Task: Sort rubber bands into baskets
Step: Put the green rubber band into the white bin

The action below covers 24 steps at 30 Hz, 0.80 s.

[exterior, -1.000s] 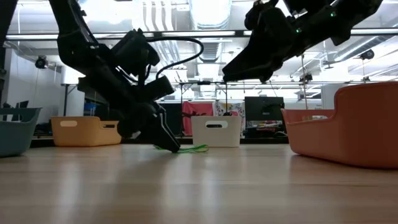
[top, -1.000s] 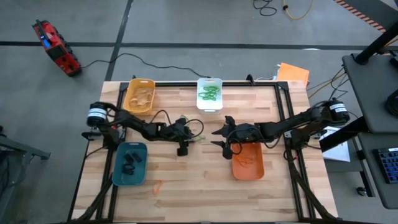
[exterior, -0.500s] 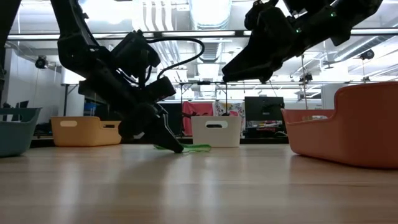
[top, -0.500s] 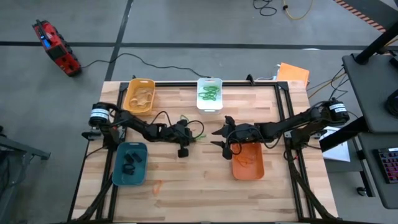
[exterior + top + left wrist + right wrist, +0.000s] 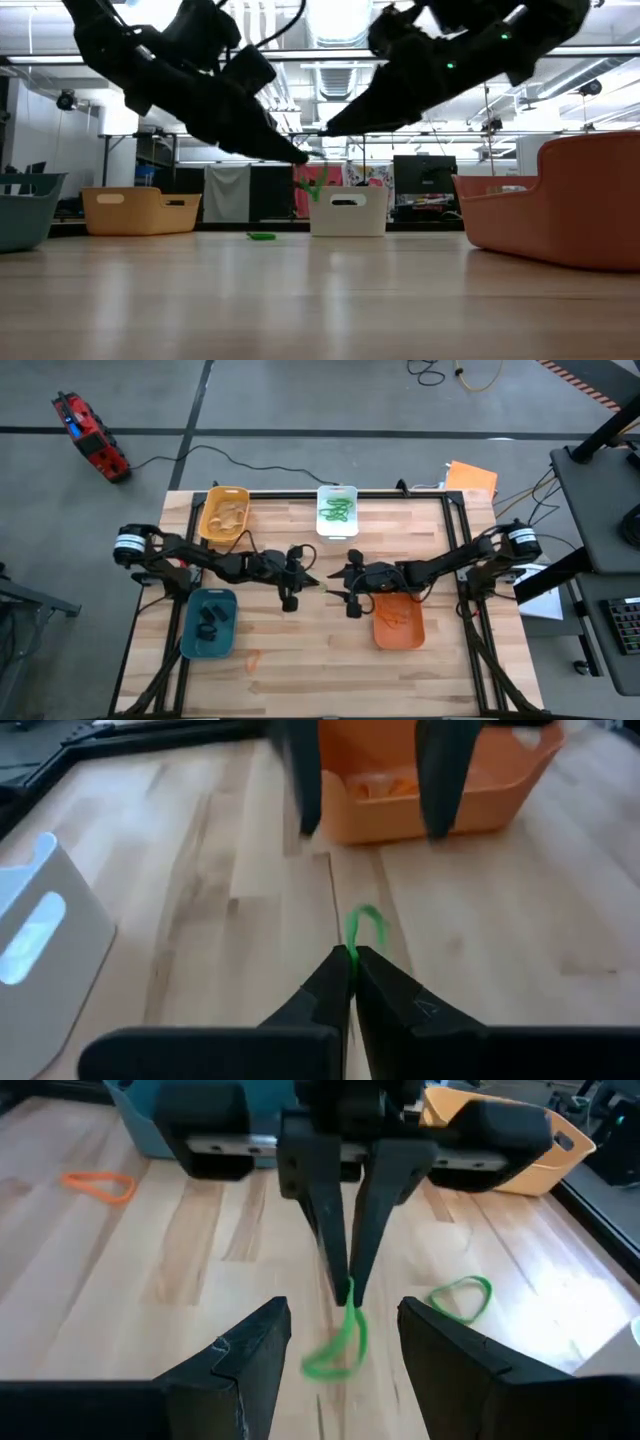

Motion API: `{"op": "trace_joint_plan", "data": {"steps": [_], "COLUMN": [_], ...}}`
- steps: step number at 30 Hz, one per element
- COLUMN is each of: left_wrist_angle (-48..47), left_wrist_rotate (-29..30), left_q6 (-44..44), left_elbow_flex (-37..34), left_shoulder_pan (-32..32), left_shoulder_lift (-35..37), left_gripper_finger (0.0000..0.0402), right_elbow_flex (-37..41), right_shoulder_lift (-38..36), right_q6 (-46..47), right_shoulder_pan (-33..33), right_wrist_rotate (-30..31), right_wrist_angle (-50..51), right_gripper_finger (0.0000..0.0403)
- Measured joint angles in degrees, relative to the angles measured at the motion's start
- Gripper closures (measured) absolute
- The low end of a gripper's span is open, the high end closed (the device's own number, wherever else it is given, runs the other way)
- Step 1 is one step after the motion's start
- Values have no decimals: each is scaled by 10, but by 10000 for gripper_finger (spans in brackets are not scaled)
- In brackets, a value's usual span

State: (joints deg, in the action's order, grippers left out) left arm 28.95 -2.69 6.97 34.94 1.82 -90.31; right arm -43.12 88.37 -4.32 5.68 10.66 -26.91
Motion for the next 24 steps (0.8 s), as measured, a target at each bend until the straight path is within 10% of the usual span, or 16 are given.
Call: {"op": "trace_joint_plan", "data": {"steps": [11, 19, 24], "left_wrist_angle": [-5, -38, -46], "left_wrist_rotate": [3, 2, -8], "left_q6": [-17, -32, -13], "left_elbow_flex": [0, 0, 0], "left_shoulder_pan": [-7, -8, -8], "left_shoulder_lift": [34, 33, 43], "left_gripper_finger": [401, 386, 324], "right_elbow_flex": [-112, -168, -195], "right_shoulder_lift": [85, 103, 94], "right_q6": [22, 1, 2], "right_shoulder_pan": [-7, -7, -7], "right_wrist_rotate": [31, 30, 29], "right_wrist_angle": [137, 216, 277], "right_gripper_finger": [228, 372, 392]}}
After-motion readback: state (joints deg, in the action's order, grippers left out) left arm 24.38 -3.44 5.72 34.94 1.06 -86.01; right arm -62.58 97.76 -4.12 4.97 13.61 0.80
